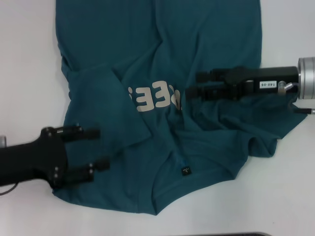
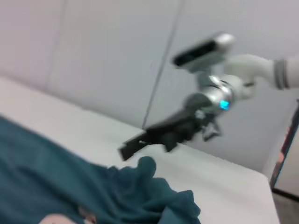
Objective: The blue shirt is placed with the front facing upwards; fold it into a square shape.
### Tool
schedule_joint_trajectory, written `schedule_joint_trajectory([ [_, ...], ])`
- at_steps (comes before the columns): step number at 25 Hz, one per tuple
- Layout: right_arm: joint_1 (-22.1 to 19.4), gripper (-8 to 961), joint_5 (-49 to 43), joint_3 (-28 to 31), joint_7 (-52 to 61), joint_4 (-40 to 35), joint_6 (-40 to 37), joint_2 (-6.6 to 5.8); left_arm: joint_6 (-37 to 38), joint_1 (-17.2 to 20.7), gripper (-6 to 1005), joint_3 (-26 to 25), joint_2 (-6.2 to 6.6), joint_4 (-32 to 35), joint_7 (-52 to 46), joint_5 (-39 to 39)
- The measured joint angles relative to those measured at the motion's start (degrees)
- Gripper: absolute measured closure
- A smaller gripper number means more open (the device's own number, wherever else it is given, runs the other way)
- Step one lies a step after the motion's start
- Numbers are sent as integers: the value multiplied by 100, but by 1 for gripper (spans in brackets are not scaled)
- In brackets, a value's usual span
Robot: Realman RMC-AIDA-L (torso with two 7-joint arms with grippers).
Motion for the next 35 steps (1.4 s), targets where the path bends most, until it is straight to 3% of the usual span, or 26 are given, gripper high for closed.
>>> schedule_joint_trajectory([
  [4, -4, 8, -7, 514, 148, -43, -34, -8, 123, 190, 274, -58, -34, 127, 550, -64],
  [5, -1, 8, -91, 666, 362, -99, -54, -60, 163, 201, 273, -83, -19, 167, 520, -64],
  [8, 16, 8, -646, 803, 1172, -355, -181, -305, 250, 213, 272, -292, -4, 209, 395, -66],
  [11, 30, 8, -1493, 976, 2294, -897, -445, -649, 332, 195, 271, -654, -24, 217, 292, -78],
  [15, 183, 8, -2890, 1670, 3239, -1596, -1090, -880, 378, 175, 274, -930, -38, 241, 248, -173],
  [18, 323, 7, -3697, 2266, 3417, -1847, -1544, -892, 359, 175, 277, -944, -48, 255, 229, -287],
  [23, 365, 7, -4448, 2444, 3625, -1850, -1655, -886, 302, 148, 279, -948, -55, 266, 232, -389],
  [35, 232, 7, -4443, 2728, 3436, -1457, -1188, -770, 277, 112, 279, -999, -62, 271, 186, -513],
])
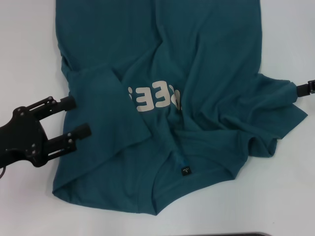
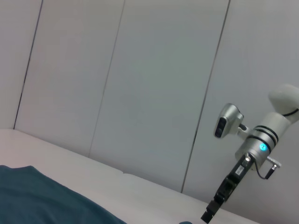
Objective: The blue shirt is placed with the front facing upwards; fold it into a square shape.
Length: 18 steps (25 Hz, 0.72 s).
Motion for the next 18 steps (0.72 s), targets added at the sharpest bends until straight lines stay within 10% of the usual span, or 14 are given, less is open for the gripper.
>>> schedule_joint_trajectory([
  [18, 180, 7, 29, -39, -35, 324, 629, 214, 3, 0, 278, -16, 0, 3, -19, -17],
])
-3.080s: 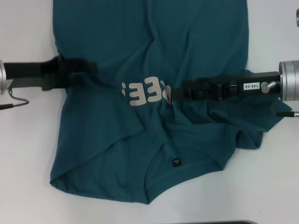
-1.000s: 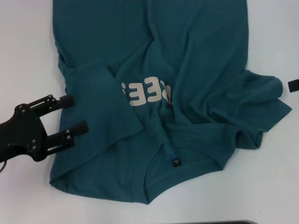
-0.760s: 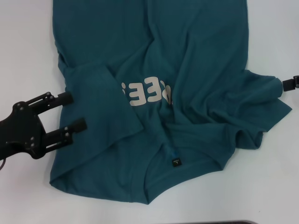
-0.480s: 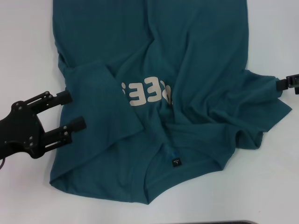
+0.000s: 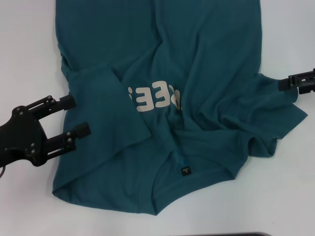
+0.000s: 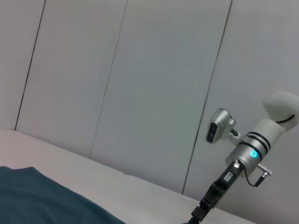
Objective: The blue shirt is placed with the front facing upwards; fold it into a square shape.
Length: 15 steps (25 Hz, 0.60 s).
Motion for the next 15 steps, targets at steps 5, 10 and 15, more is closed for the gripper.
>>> schedule_joint_trajectory([
  [5, 17, 7, -14, 0, -6, 129, 87, 18, -2, 16, 279, -6, 0, 0, 25, 1],
  [10, 10, 8, -23, -24, -8, 221, 155, 26, -8, 17, 279, -15, 0, 0, 29, 1],
  [15, 9, 8, -33, -61, -15, 239, 236, 26, -9, 4, 279, -14, 0, 0, 28, 1],
])
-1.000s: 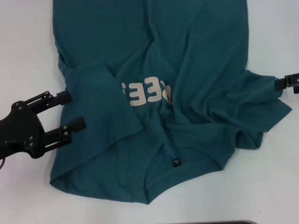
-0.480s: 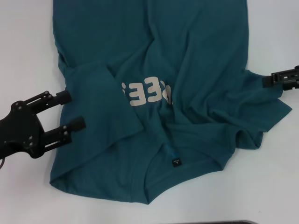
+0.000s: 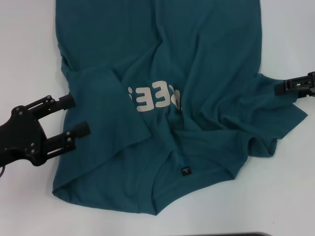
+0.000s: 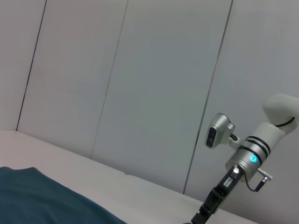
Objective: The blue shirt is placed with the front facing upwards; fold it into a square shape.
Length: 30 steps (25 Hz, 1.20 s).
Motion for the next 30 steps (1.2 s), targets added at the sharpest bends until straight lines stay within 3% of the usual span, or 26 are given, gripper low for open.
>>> schedule_joint_trajectory([
  [30, 123, 14, 89, -186, -220, 166, 29, 105, 0, -21, 279, 1, -9, 71, -11, 0],
])
